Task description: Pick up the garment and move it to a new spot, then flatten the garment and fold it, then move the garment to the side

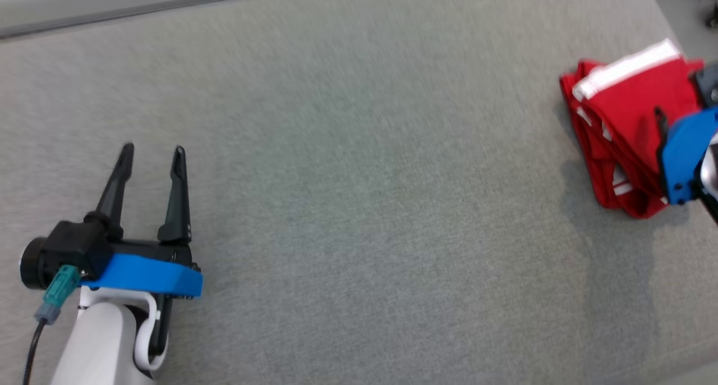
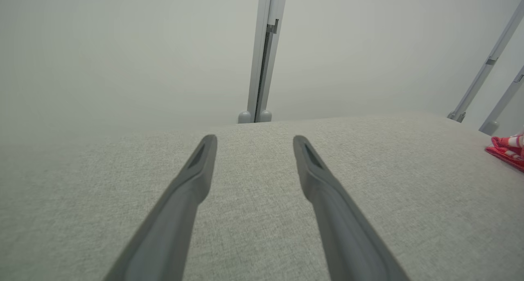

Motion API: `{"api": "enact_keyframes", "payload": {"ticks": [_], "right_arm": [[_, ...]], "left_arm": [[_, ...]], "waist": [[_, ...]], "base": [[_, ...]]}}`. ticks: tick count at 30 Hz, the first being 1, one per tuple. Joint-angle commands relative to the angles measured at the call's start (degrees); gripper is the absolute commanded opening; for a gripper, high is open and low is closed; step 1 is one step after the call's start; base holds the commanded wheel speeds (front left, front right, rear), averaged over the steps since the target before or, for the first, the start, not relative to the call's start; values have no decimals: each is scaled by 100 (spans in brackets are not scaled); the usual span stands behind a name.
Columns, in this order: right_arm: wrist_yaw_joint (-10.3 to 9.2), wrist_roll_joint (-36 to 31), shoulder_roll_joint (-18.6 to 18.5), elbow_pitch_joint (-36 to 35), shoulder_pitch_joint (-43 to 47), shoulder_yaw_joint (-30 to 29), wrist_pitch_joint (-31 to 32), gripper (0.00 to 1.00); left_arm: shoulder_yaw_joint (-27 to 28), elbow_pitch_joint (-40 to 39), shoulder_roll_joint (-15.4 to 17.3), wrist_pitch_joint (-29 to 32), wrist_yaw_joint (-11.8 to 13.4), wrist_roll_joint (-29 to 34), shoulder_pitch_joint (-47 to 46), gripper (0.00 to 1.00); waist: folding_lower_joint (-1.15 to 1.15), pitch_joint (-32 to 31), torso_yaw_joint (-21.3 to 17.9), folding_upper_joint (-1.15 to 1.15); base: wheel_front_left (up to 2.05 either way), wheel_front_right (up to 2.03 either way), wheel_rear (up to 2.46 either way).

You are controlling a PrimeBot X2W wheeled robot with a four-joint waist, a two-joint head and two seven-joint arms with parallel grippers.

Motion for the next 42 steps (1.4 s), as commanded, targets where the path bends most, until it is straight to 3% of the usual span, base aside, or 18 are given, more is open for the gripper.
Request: {"api": "enact_keyframes", "payload": {"ticks": [1,7,18,29,42], "right_arm": [[-1,131,142,-97,211,-183,-210,100],[0,718,909,-898,1243,-976,-1240,100],[0,849,2041,-2614,3206,-1392,-2158,100],[0,940,2322,-2937,4134,-1504,-2361,100],[0,925,2396,-2954,4207,-1455,-2250,100]], "left_arm": [[-16,107,-63,-64,4,-63,100,100],[47,466,-289,-165,44,-210,454,100],[237,862,-499,-203,33,-297,948,100],[248,1041,-677,-206,-46,-198,1087,100],[311,1122,-714,-207,-98,-179,1091,100]], "waist": [[0,-252,24,0],[0,-993,403,0],[0,-1875,994,0],[0,-2179,1416,0],[0,-2167,1454,0]], "base": [[0,0,0],[0,0,0],[0,0,0],[0,0,0],[0,0,0]]}}
